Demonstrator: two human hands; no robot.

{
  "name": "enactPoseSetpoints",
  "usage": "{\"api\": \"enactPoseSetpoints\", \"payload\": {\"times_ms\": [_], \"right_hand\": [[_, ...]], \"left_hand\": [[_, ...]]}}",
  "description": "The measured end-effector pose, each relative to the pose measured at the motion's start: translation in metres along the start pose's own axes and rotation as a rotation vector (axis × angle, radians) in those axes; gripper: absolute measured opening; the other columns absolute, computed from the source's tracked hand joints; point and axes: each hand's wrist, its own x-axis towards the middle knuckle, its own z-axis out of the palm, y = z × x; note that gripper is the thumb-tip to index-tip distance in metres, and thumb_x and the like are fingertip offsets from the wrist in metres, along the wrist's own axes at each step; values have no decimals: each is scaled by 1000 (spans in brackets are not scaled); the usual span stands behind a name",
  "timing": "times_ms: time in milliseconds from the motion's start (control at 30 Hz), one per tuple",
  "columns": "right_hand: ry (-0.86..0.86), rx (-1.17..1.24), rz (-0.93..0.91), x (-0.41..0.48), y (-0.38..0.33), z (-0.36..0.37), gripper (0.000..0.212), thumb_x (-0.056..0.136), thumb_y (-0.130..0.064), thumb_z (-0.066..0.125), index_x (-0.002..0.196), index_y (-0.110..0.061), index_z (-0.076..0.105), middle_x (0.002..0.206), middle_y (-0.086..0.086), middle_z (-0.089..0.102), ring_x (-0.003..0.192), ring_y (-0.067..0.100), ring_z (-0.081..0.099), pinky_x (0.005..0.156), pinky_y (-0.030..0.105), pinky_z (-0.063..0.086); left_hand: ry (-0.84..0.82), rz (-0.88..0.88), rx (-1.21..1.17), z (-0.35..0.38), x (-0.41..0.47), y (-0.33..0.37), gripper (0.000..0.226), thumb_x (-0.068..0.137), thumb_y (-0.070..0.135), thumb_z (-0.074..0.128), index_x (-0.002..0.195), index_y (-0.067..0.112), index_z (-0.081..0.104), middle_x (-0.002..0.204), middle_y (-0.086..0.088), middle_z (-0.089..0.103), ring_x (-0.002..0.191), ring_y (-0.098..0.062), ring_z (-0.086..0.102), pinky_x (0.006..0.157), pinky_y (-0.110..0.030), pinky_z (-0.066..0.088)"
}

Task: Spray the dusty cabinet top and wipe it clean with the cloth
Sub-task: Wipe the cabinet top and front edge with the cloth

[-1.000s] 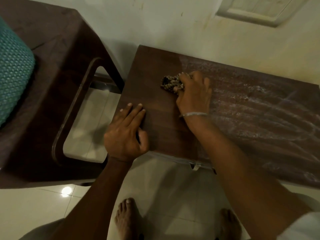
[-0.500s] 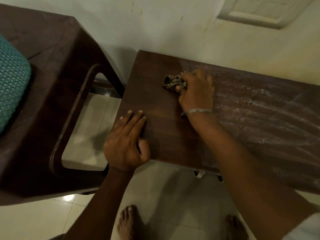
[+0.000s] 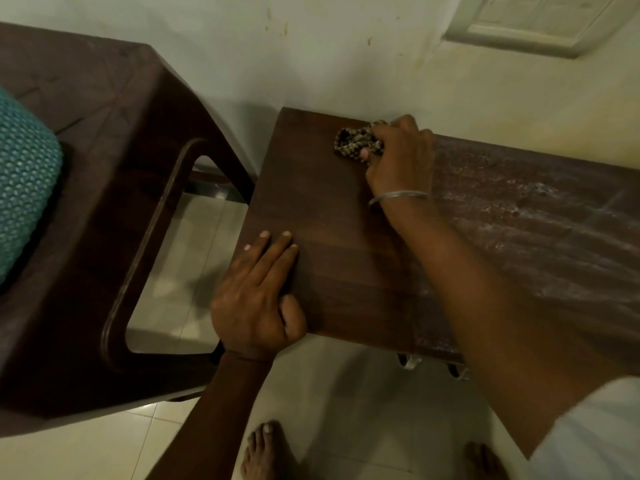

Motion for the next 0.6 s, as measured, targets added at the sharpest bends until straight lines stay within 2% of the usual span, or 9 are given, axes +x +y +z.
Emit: {"api": "enactPoseSetpoints", "payload": {"times_ms": [100,300,433,533,600], "right_hand": [[15,7,14,-7,3,-3,28,85,-21,68,113,-22,68,116,9,54,107,34,48,86,41,43],[-15,-43,119,28,-19,1,30,92,-16,60,121,-23,63,127,8,48,117,34,42,85,39,43],[-19,-93,83,11,-15,1,27,91,-17,60,117,-22,63,124,9,49,111,33,45,78,34,37],[25,-58,61,-6,-10,2,31,86,-17,66,116,-25,65,121,7,52,110,32,48,85,37,43],[14,-66,62,2,-11,2,31,87,-18,66,118,-25,65,121,6,52,111,32,46,84,36,43]], "left_hand": [[-5,-14,-14,-1,-1,0,54,85,29,37,118,5,73,131,-9,66,127,-26,59,102,-46,49],[-19,-25,-10,-1,1,1,54,81,27,39,116,5,73,129,-9,67,127,-27,60,104,-46,48],[2,-20,-9,0,0,1,54,83,28,37,116,4,73,129,-9,67,126,-27,60,102,-47,49],[9,-16,-6,1,0,0,54,84,29,36,116,4,73,129,-10,67,126,-27,61,101,-48,50],[9,-14,-5,0,-1,0,54,85,29,36,116,4,73,129,-9,67,126,-27,61,100,-48,50]]}}
